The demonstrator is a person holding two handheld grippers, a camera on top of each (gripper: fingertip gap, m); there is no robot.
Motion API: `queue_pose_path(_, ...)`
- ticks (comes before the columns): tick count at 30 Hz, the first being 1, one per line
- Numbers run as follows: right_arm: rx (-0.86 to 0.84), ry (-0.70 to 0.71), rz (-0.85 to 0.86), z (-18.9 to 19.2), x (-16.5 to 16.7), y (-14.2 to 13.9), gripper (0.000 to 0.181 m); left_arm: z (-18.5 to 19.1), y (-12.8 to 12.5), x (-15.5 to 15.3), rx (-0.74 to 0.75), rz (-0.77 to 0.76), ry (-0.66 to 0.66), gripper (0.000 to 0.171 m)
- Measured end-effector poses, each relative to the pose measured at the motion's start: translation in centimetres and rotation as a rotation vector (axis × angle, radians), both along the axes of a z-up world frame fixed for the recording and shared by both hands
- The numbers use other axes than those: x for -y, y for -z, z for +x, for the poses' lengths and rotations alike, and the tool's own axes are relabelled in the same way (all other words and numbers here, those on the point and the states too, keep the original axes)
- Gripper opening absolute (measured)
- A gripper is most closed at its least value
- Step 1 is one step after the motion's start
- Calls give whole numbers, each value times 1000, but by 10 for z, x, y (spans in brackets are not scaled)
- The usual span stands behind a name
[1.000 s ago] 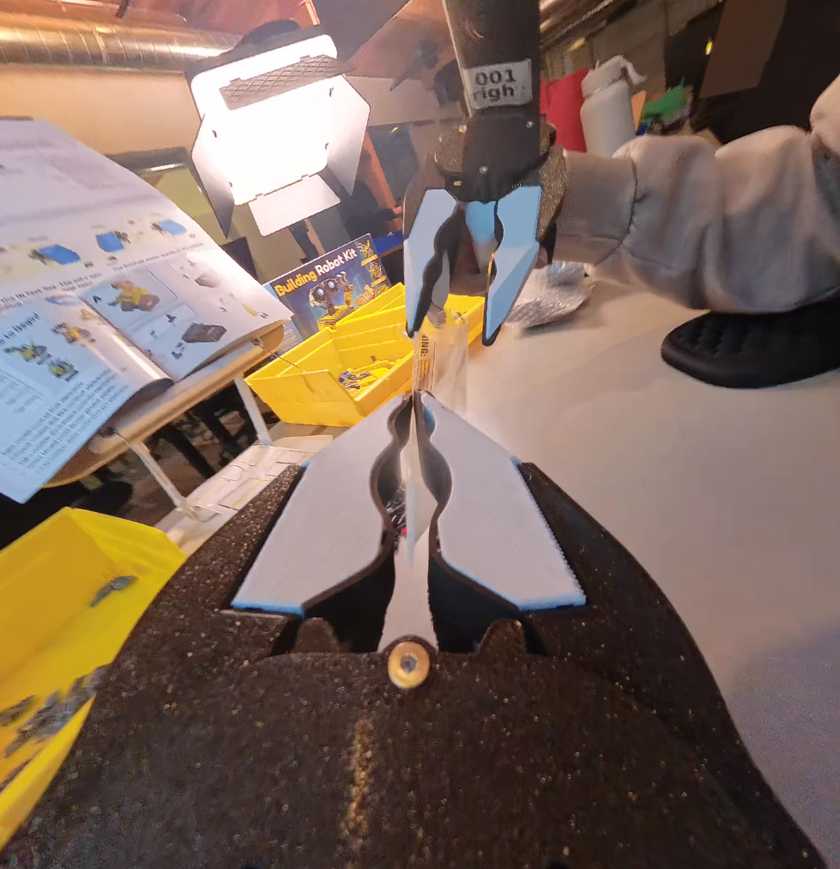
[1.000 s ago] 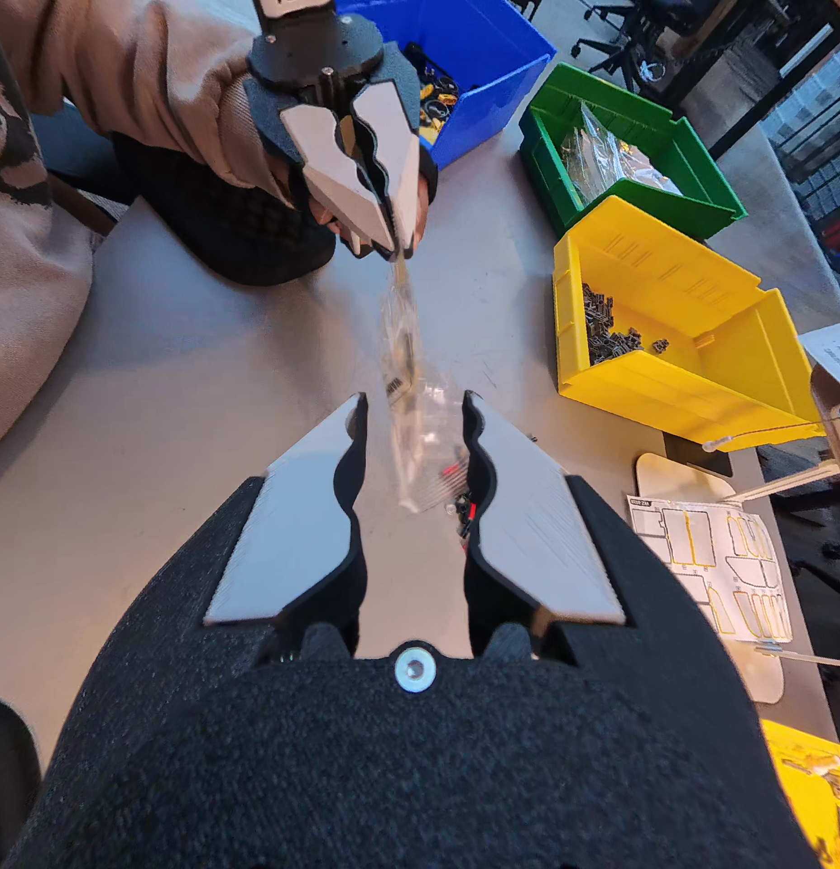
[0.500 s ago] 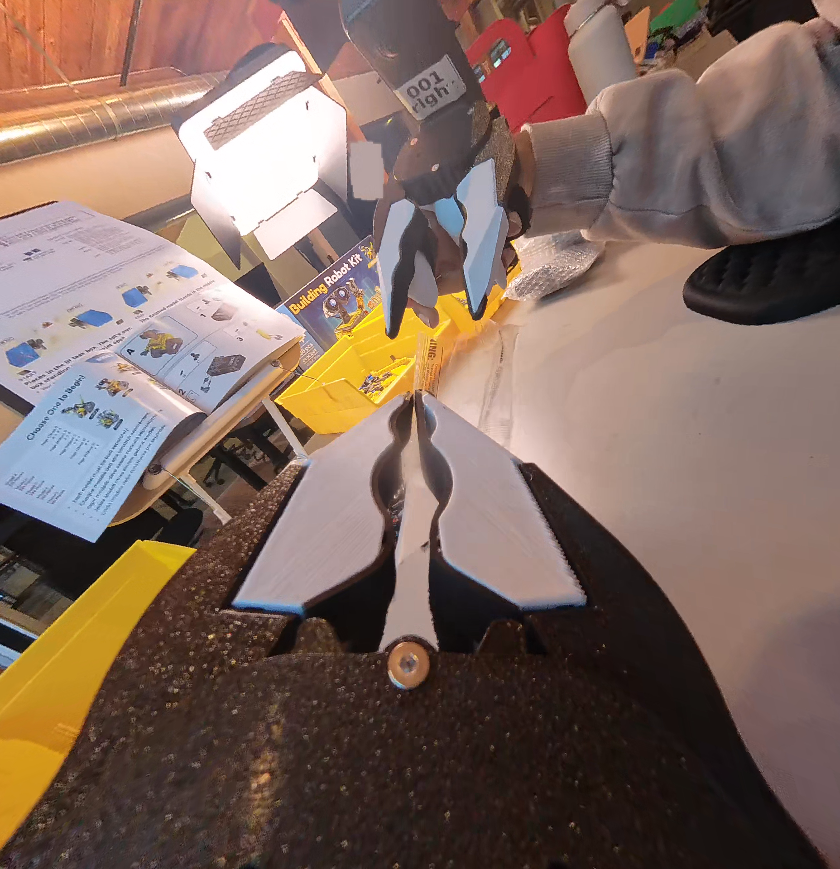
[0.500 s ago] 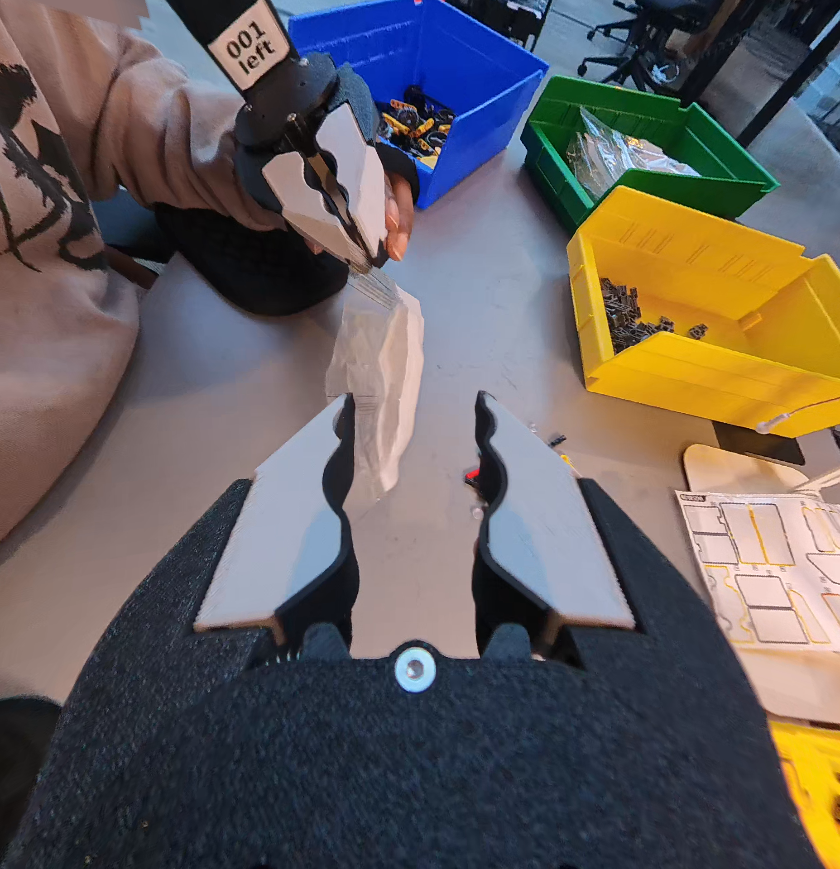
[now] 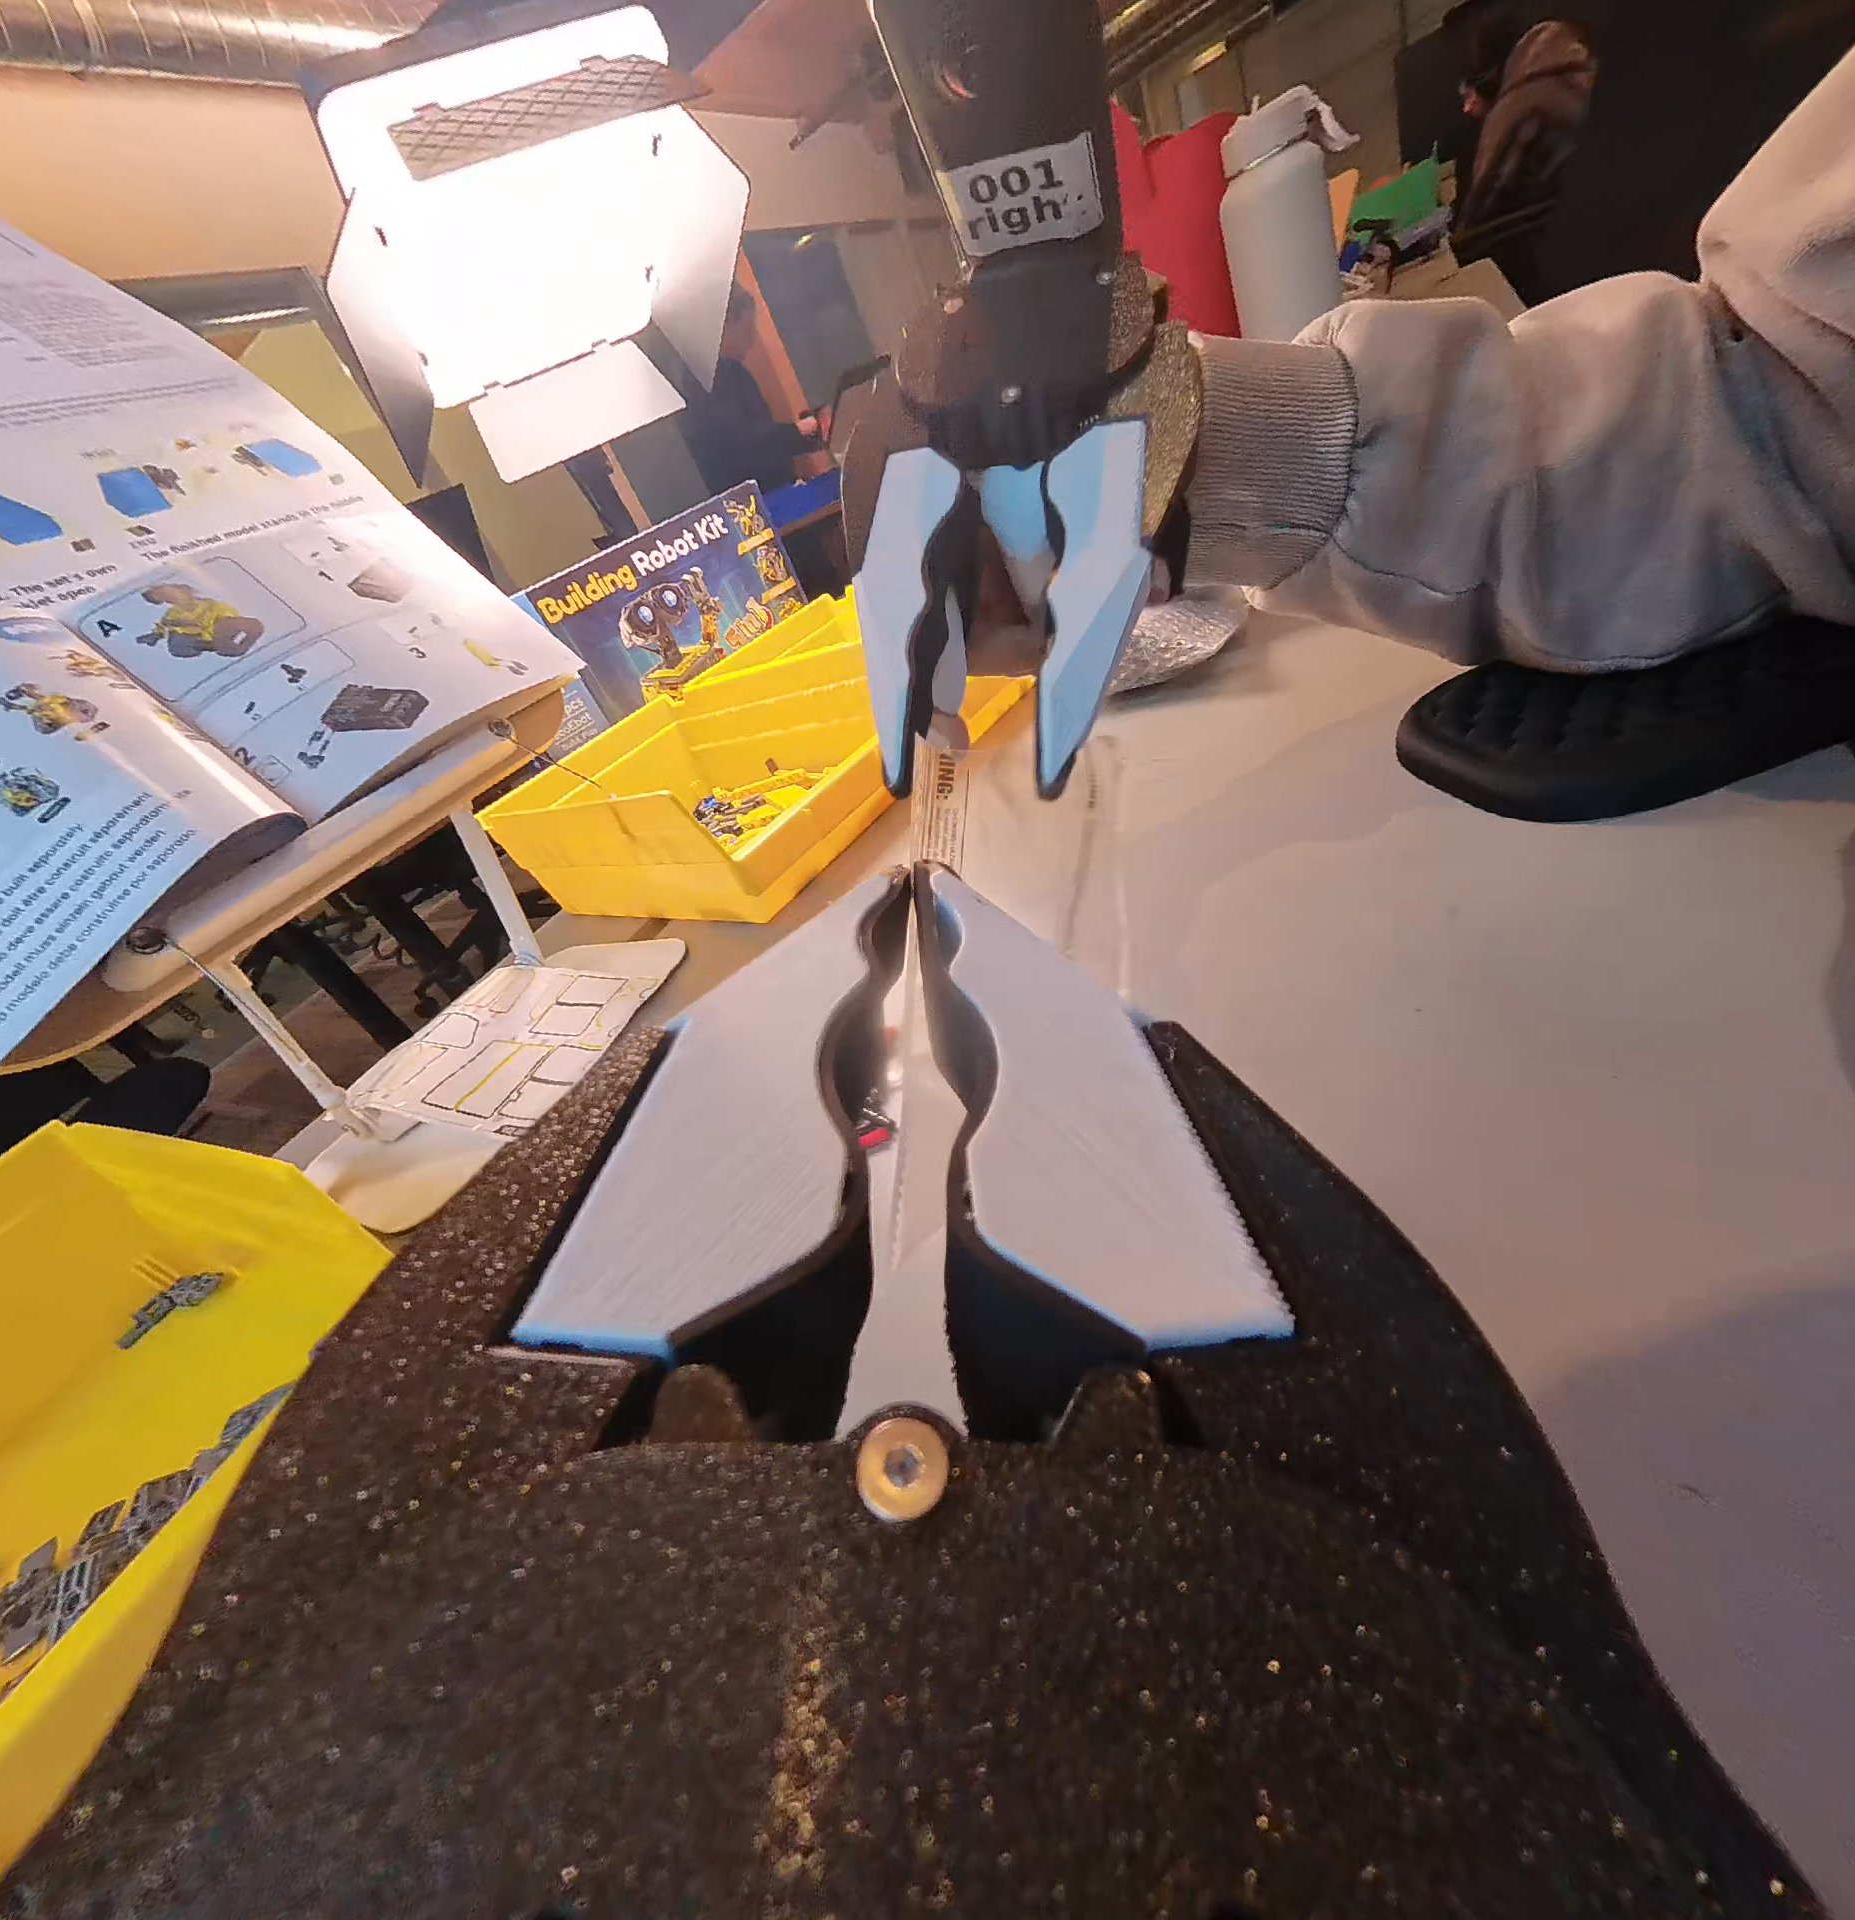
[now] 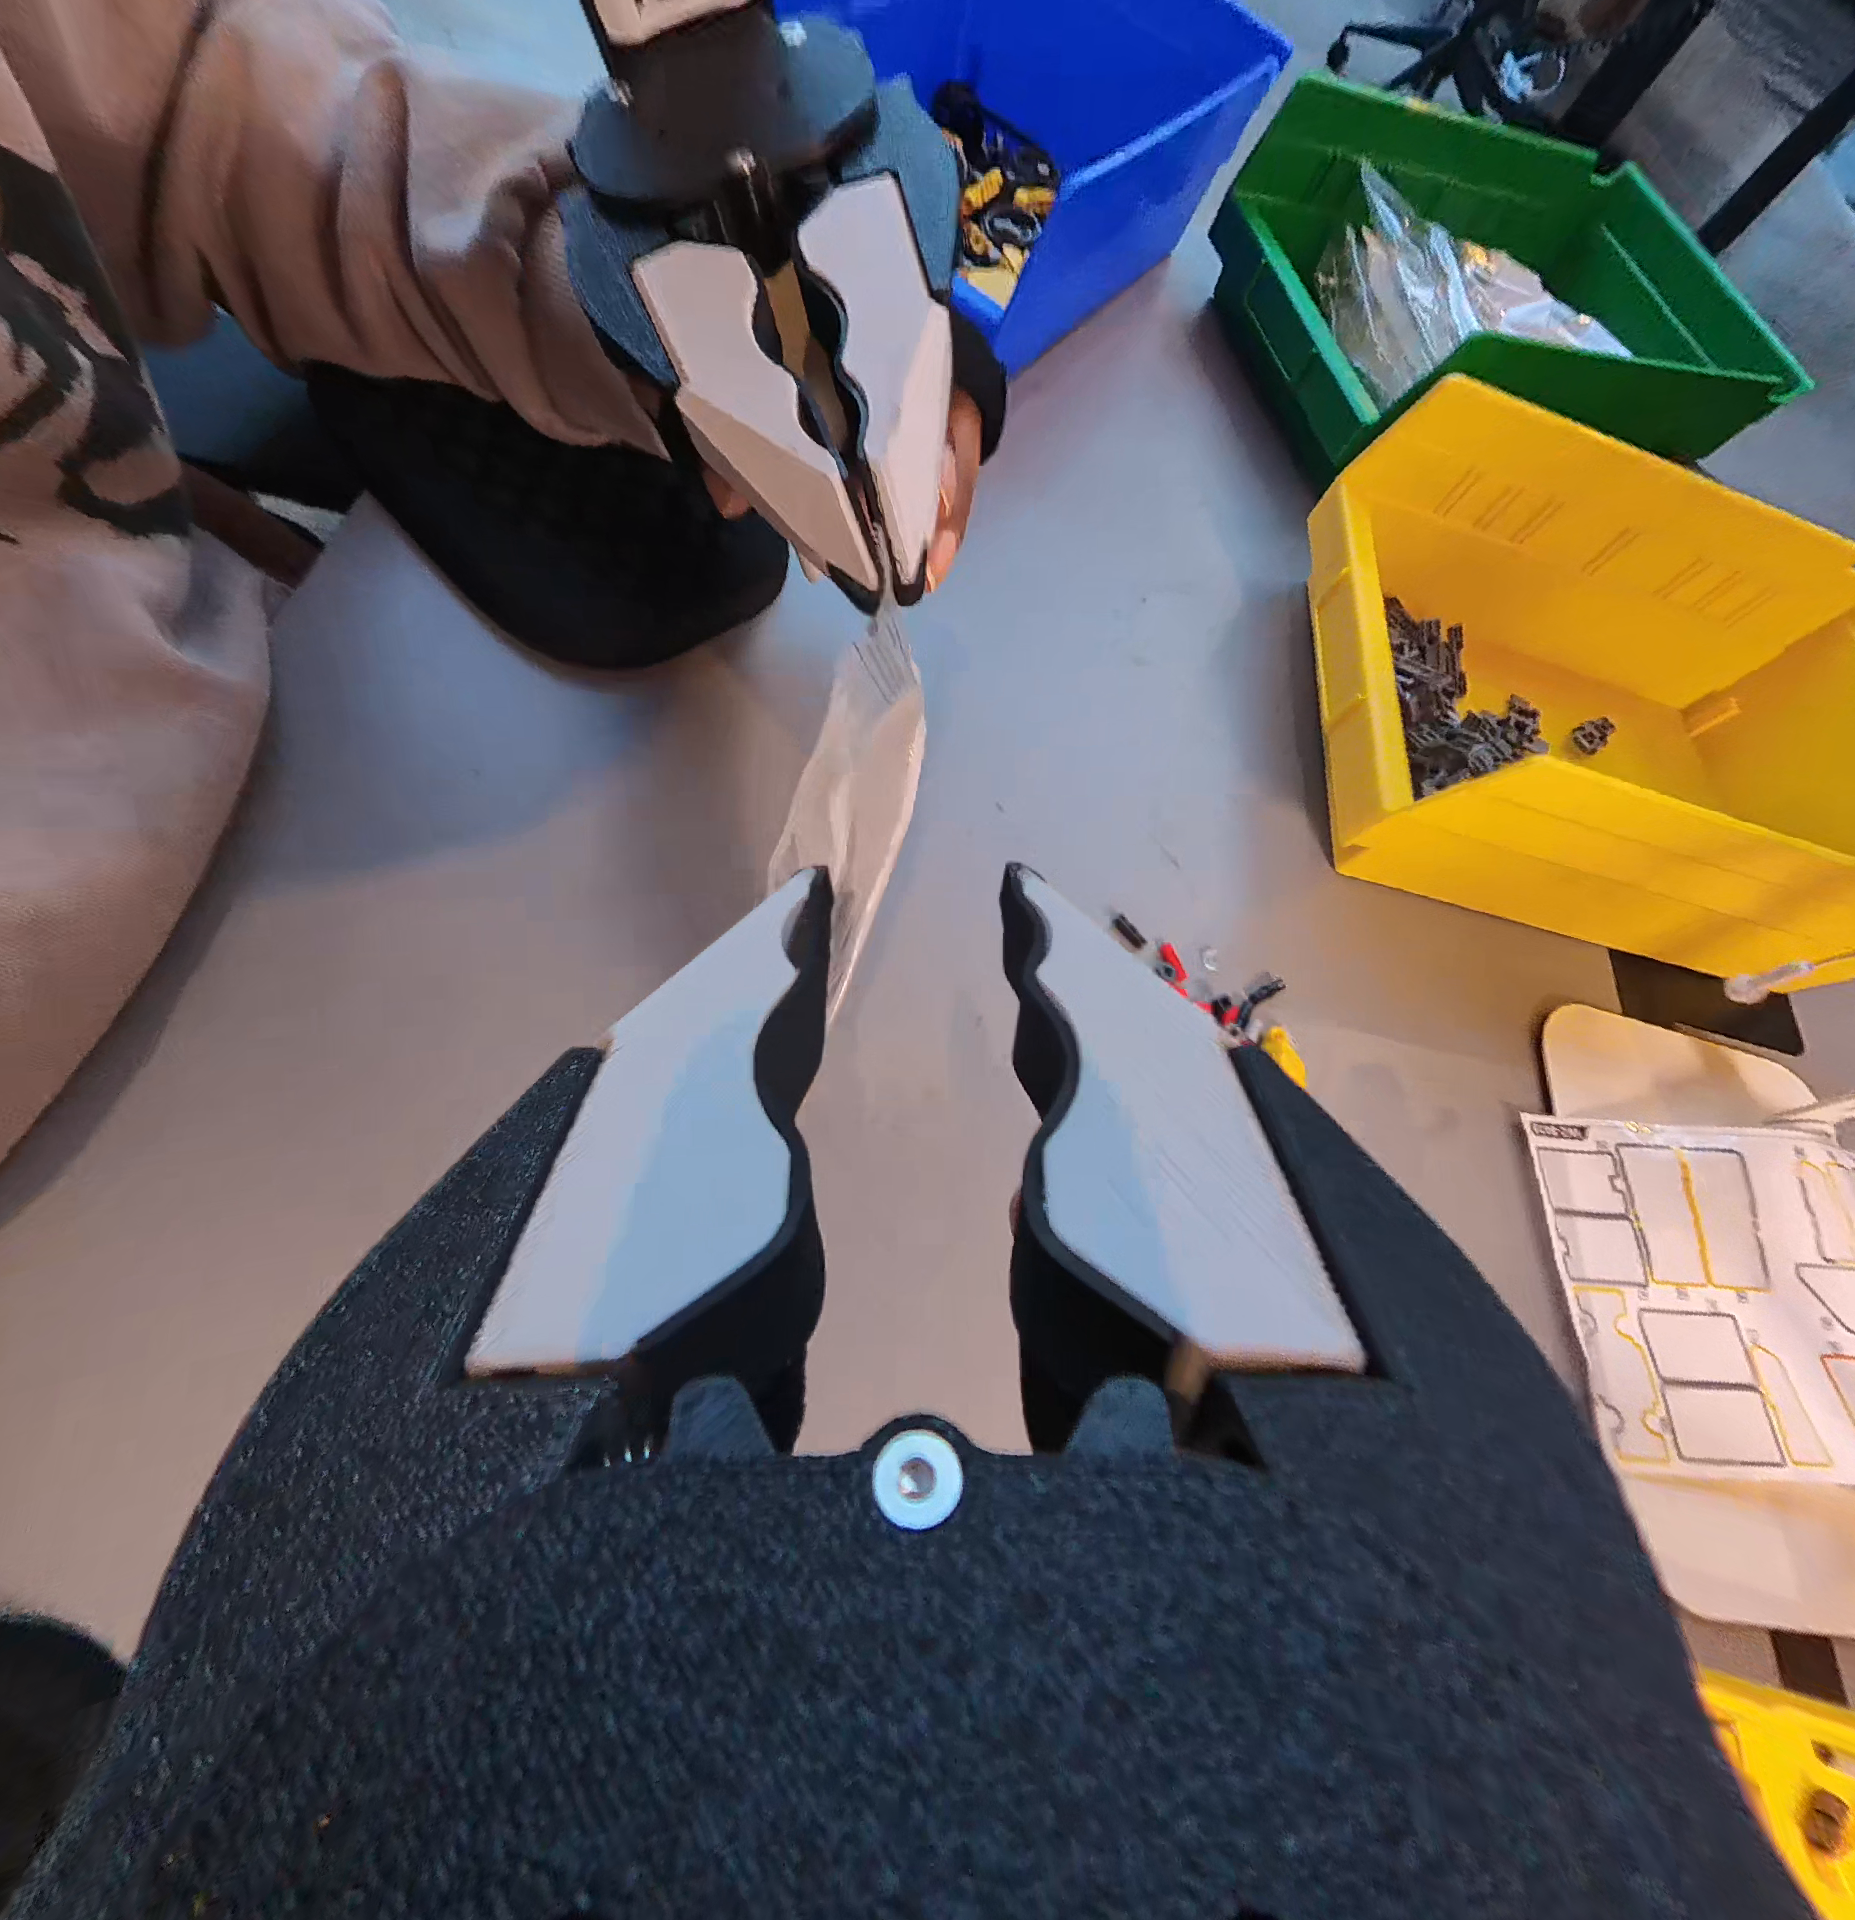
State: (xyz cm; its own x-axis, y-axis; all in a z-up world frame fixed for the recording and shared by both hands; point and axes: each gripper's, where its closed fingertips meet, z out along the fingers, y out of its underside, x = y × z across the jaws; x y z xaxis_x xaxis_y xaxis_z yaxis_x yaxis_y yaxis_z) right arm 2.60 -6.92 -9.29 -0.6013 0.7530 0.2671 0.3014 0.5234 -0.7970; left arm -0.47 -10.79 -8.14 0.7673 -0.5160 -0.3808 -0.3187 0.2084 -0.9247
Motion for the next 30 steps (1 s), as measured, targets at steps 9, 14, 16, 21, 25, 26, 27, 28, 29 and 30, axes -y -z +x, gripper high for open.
queue_pose_path(9,74,94,340,-13,-14,39,26,20,8,7,32,-71,124,0)
queue_pose_path(14,113,137,349,-23,-16,53,72,25,16,7,9,-107,138,0)
queue_pose_path(16,127,176,369,-24,-26,56,96,25,18,7,3,-119,140,0)
queue_pose_path(21,148,196,355,-21,-34,59,129,20,22,3,7,-146,113,0)
queue_pose_path(25,178,193,332,-16,-40,65,132,15,27,-1,28,-195,98,0)
queue_pose_path(26,167,200,325,-16,-43,63,130,14,28,-1,37,-214,97,0)
queue_pose_path(27,140,206,295,-17,-44,56,125,12,29,-3,46,-226,90,0)
queue_pose_path(28,99,203,242,-19,-43,46,118,11,30,-4,52,-238,82,0)
queue_pose_path(29,49,185,166,-20,-38,32,114,9,31,-4,63,-249,79,0)
queue_pose_path(30,-7,171,71,-19,-35,14,106,7,31,-5,80,-263,76,0)
